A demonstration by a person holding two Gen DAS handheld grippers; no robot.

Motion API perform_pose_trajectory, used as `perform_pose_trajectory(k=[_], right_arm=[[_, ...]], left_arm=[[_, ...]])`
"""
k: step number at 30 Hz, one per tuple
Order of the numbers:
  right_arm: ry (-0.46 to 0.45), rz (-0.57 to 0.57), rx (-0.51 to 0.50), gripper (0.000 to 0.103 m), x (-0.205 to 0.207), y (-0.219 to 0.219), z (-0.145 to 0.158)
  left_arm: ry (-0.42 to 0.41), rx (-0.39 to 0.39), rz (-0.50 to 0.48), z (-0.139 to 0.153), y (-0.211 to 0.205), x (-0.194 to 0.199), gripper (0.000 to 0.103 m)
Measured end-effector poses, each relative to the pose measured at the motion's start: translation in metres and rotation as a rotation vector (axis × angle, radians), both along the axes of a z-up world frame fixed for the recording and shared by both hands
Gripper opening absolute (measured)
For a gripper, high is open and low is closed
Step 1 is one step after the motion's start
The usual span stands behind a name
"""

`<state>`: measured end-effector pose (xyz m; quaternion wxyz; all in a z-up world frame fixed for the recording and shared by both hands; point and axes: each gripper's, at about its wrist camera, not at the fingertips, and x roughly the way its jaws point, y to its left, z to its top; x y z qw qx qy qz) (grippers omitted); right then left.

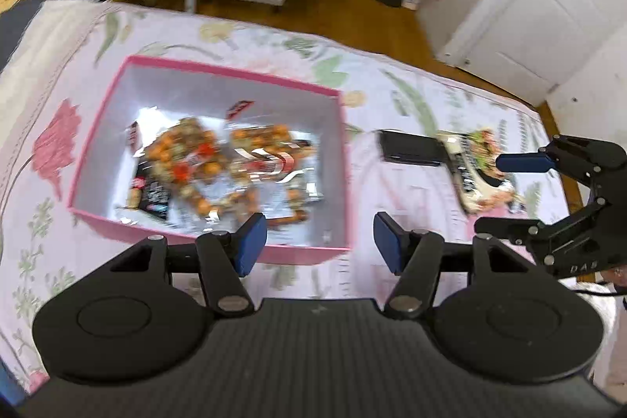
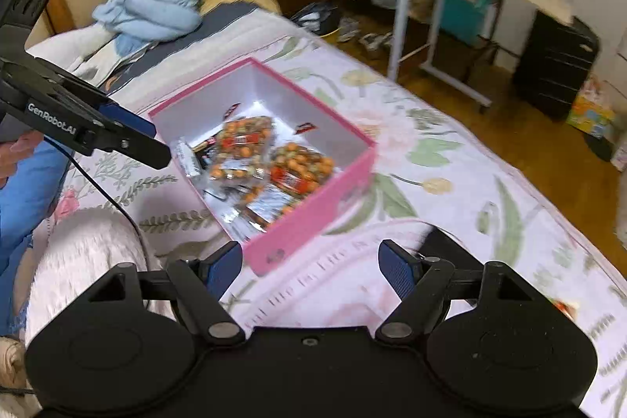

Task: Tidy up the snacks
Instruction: 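Move both tools back toward the noodle packet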

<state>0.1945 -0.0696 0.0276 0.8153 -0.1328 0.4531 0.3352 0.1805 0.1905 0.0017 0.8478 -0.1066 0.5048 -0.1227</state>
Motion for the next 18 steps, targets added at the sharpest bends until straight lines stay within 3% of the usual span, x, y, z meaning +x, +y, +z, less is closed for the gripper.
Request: perform_pose_trajectory(k=[9,18], right_arm=[[-0.070,-0.124,0.034,0.082,-0.018,-0.090,0.012],[-0.089,-0.277,0.091,0.083,0.010,-0.149,-0.020]], left_arm=[[-0.013,-0.011,-0.168,0.008,-0.085,0.000,0.060],[-0.014,-0.113,-0.251,-0.013,-0.166,0.029,0.061]])
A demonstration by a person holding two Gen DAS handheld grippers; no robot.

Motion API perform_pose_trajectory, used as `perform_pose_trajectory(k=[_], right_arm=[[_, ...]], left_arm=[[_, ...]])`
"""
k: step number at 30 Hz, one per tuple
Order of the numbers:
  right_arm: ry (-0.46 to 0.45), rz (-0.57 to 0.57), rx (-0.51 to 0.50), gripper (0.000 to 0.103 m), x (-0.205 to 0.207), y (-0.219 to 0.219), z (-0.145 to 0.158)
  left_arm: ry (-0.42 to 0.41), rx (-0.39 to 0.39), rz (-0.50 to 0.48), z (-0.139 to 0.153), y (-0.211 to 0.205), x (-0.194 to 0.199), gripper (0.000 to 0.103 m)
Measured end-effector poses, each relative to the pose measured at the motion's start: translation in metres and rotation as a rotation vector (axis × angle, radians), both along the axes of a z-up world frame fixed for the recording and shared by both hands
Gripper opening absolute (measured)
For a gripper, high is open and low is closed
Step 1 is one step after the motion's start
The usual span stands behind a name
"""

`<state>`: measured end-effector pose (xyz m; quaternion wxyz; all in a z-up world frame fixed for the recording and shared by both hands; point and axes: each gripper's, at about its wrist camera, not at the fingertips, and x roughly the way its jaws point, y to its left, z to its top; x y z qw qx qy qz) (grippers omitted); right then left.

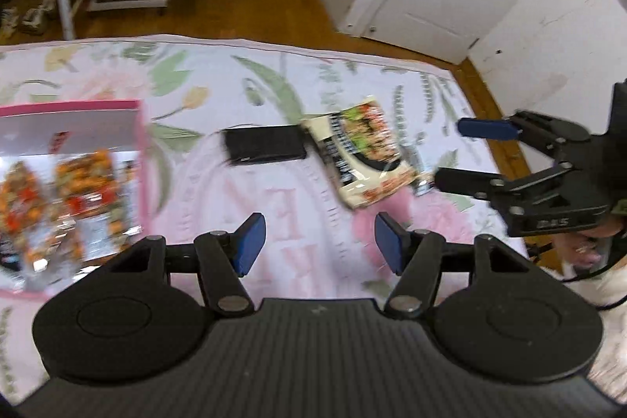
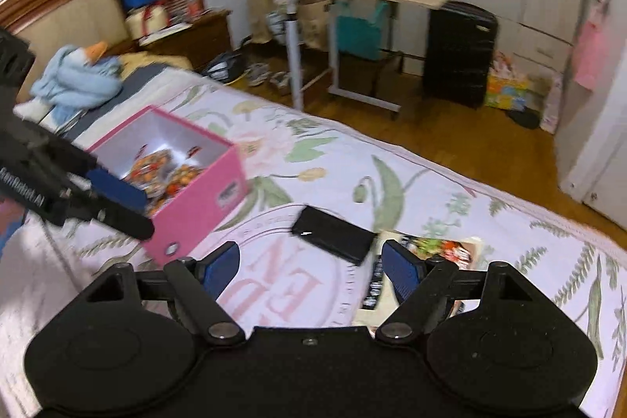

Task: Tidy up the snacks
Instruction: 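Move both tools back toward the noodle packet, then grasp the beige noodle packet with the left gripper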

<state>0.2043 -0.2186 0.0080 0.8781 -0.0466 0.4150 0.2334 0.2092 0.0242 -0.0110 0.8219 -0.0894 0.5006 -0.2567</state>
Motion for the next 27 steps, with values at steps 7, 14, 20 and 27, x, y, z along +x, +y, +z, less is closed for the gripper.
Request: perform_pose_trajectory(k=[7,14,20,27], right_arm=[[-0.051,-0.069,0.005,0.083,0.021,-0.029,-0.048],[-0.132,-0.041,-0.074,0.085,0.019,-0.032,-0.076],[-0.018,-0.110,-0.085,0.089,0.045,-0.046,-0.110],[0.077,-0.113,-0.137,0.091,0.067,-0.053,-0.161]], left_arm=[[0.017,-0.035,0.017,-0.038,-0.051,0.035,0.061],[0.061,-0.063,0.081,-0.086,-0.087,0.067,0.061],[-0.002,-0.077,0.131,-0.117,-0.114,0.086,0.061],[0.041,-0.110,0.193,-0.166,-0.124,0.103,0.061]])
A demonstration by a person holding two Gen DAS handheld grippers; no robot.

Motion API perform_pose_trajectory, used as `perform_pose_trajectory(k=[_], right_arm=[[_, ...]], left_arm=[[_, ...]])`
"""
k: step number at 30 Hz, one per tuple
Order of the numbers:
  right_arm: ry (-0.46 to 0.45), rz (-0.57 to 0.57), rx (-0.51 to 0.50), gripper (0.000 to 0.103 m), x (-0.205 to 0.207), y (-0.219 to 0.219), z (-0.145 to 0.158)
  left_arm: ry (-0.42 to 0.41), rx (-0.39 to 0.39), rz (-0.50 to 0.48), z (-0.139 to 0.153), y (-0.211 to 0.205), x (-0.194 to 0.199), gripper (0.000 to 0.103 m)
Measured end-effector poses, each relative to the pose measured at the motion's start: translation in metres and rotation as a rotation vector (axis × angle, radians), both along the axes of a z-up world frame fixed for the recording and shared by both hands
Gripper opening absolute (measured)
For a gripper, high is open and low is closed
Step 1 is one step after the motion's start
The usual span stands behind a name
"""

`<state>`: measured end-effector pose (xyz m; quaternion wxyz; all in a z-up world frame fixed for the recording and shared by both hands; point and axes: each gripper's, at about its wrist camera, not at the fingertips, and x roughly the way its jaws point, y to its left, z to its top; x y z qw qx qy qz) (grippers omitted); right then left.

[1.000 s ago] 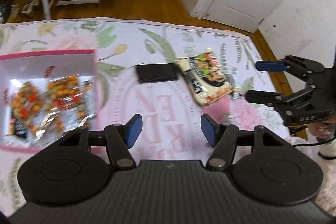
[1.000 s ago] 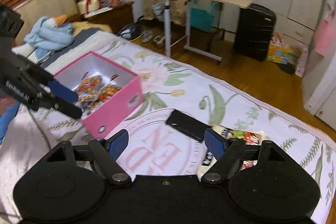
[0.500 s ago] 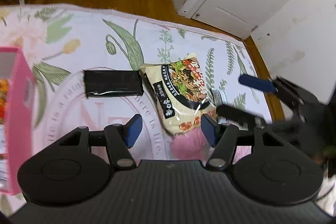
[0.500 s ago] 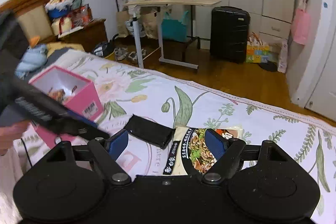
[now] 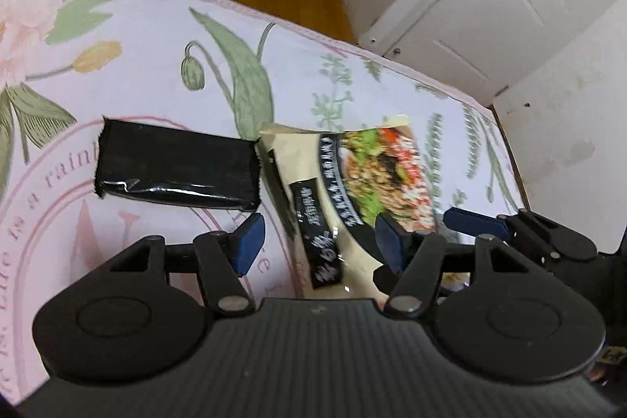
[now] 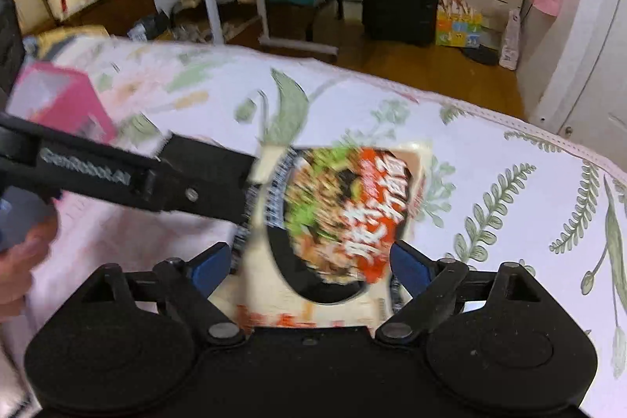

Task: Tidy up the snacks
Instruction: 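Grasp the beige noodle packet with the left gripper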

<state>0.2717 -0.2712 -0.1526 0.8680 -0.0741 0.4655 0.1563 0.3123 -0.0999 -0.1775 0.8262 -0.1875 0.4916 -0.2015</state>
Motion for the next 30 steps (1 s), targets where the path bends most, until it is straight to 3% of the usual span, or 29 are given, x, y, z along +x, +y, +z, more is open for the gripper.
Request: perform_pose_trajectory(k=[3,7,12,20,26,30], right_arm=[[-0.026,-0.040,-0.032,0.095,0.002,0.001,-0.008],[0.048,0.005,0.018,0.103,0.006,0.006,-0.020],[0.005,0.000,0.014,0.103,0.000,0.009,-0.022],[-0.067,-0.043,0.021,0.103,-0.006,0.015,-0.025],[0.024,-0.018,0.029,0.103,-0.011,0.024,-0.009],[0.085,-0.006,0.036,0.103,-0.023,0.035,0.001]], left_arm=[[0.031,-0.043,-0.002,-0.017,0.001,0.004,0.062],[0.098,-0.134,-0.007,-0.042,-0.001,0.003,0.062],[0.085,-0.208,-0.026,-0.049,-0.003,-0.001,0.060],[0.068,-0.133,-0.029,-0.041,-0.016,-0.007,0.060],[0.083,-0.160,-0.047,-0.030,-0.008,-0.015,0.060],[0.076,-0.117,-0.048,-0.016,-0.005,-0.028,0.063]])
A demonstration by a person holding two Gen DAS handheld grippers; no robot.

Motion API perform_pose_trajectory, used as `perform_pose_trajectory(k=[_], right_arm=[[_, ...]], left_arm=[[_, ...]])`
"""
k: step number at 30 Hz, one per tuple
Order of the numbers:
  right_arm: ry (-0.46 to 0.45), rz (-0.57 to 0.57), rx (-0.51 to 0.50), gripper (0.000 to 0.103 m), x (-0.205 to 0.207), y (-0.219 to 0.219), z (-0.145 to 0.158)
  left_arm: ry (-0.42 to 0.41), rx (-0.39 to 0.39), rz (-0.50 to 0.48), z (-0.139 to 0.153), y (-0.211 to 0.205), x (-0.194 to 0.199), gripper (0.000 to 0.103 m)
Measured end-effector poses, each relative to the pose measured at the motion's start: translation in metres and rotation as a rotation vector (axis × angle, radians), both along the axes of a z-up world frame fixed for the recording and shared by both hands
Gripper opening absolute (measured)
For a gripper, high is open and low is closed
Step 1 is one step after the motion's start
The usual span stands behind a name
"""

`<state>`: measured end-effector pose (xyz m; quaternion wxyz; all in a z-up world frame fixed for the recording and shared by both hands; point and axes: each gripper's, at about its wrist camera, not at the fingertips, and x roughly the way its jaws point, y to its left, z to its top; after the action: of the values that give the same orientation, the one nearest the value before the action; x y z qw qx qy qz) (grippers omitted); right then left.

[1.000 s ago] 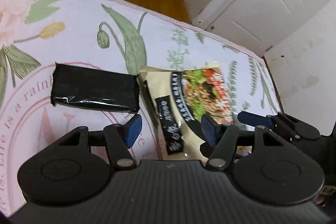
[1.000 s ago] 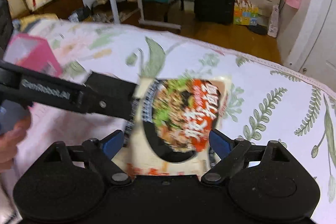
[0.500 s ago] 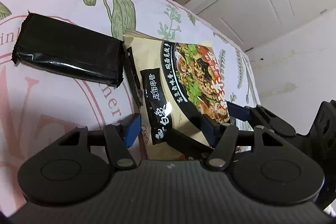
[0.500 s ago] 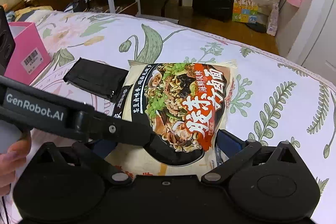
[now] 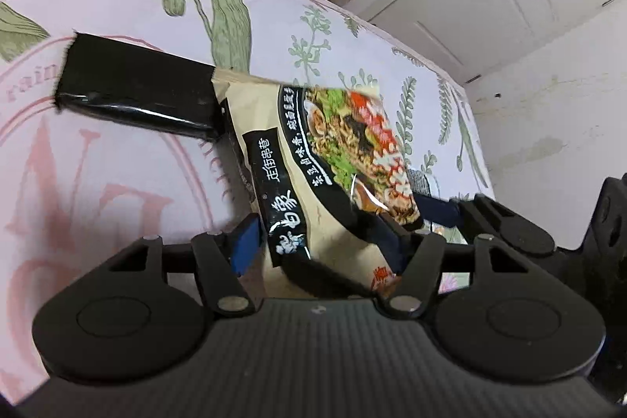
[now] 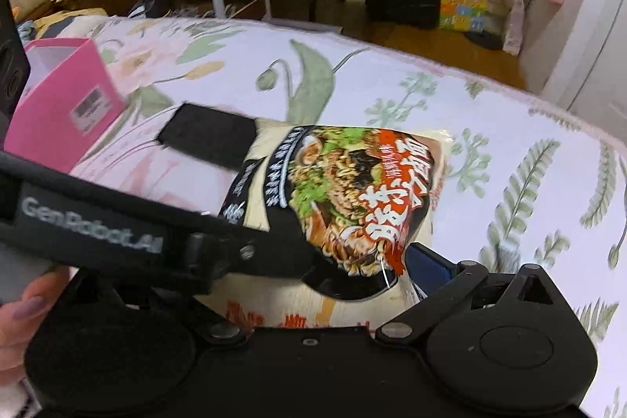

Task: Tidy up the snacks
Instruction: 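Grasp the beige noodle packet with the left gripper, then carry the noodle packet over the pink box and open the left gripper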

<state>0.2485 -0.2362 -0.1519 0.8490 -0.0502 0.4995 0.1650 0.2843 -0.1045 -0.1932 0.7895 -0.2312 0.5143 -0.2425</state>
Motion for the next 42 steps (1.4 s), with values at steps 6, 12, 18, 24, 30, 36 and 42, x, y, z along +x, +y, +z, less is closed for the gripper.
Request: perform_pose_trajectory(k=[6,12,18,24,30,36,42], right_arm=[[0.000,0.047,-0.049,0.103,-0.024,0.020,0.008],[0.017,0.076,-0.037,0.102,-0.041,0.030,0.018],[-0.027,0.121,-0.037,0.099,-0.072,0.044,0.033],[-0.063,0.129,-0.025,0.098,-0.105,0.055,0.050],[-0.113,0.146,-0.051,0.097,-0.139,0.077,0.076],[-0.152,0.174,-0.043,0.095,-0.150,0.104,0.112],[-0.247,0.252,-0.016,0.095,-0.148,0.146,0.143]], left_arm=[[-0.006,0.090,-0.048,0.012,0.000,-0.018,0.062],[0.054,0.072,-0.046,0.017,0.013,-0.037,0.062],[0.050,0.091,-0.061,0.033,0.025,-0.066,0.062],[0.019,0.130,-0.082,0.052,0.036,-0.097,0.062],[-0.005,0.151,-0.096,0.077,0.053,-0.129,0.062],[-0.047,0.172,-0.085,0.113,0.081,-0.149,0.062],[-0.124,0.218,0.003,0.152,0.123,-0.161,0.062]])
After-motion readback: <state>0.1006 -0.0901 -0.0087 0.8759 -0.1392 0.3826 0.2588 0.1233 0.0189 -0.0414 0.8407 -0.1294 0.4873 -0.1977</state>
